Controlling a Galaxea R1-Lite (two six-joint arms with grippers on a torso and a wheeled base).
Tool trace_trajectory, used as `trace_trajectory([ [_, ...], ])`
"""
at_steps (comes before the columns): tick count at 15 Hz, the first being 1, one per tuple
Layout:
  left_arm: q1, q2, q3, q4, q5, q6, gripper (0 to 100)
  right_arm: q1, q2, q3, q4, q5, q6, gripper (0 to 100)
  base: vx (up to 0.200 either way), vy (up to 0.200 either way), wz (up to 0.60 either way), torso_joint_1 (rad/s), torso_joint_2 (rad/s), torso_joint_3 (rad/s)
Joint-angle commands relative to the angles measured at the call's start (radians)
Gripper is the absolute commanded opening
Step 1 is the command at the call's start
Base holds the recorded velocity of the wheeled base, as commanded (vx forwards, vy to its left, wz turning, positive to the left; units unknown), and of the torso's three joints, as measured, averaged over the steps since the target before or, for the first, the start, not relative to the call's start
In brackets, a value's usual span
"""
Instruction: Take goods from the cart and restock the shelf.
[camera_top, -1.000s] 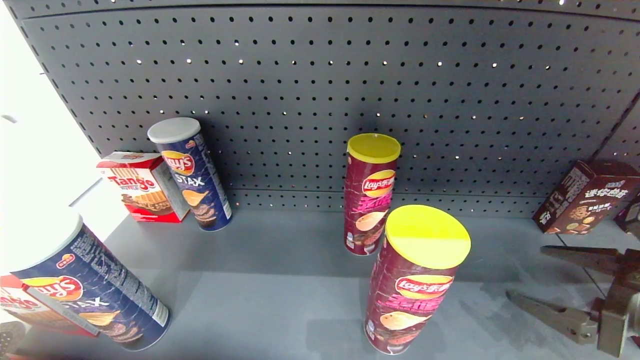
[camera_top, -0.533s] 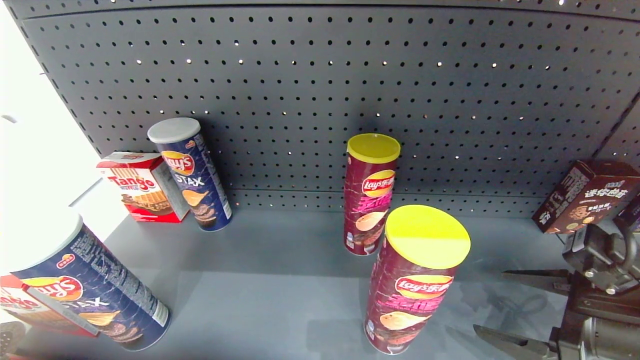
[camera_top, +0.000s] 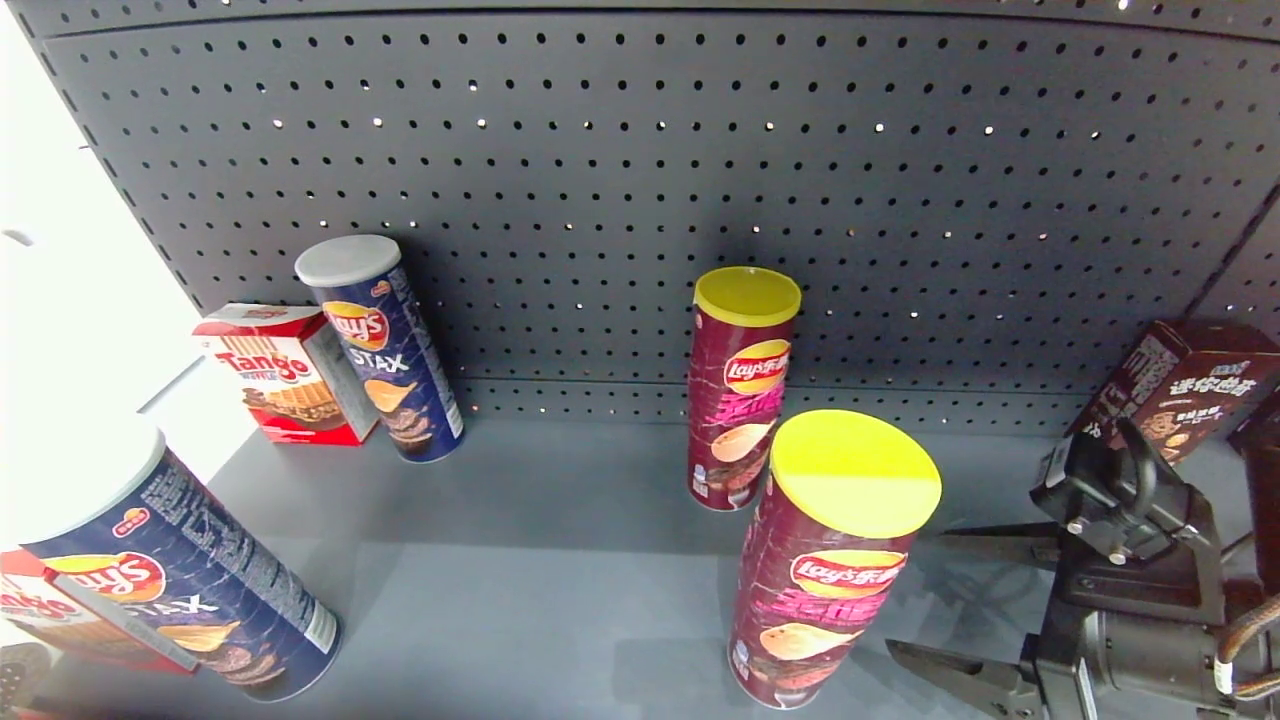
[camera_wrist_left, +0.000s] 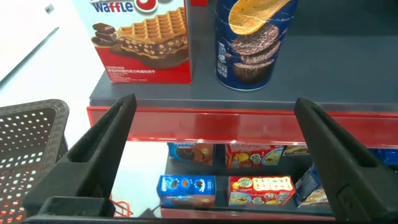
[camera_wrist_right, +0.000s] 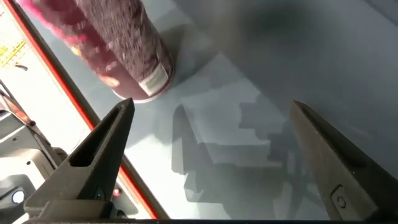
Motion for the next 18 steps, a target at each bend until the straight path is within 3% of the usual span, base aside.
trace_trajectory([
  [1, 0.0, 0.002, 0.0, 0.0, 0.0, 0.0, 100, 0.009, 0.034, -0.018, 0.0, 0.002, -0.001, 100, 0.0, 0.0, 0.0, 0.0, 0.0, 0.0],
  [18, 0.0, 0.002, 0.0, 0.0, 0.0, 0.0, 100, 0.043, 0.117, -0.074, -0.02, -0.012, -0.001, 100, 0.0, 0.0, 0.0, 0.0, 0.0, 0.0],
])
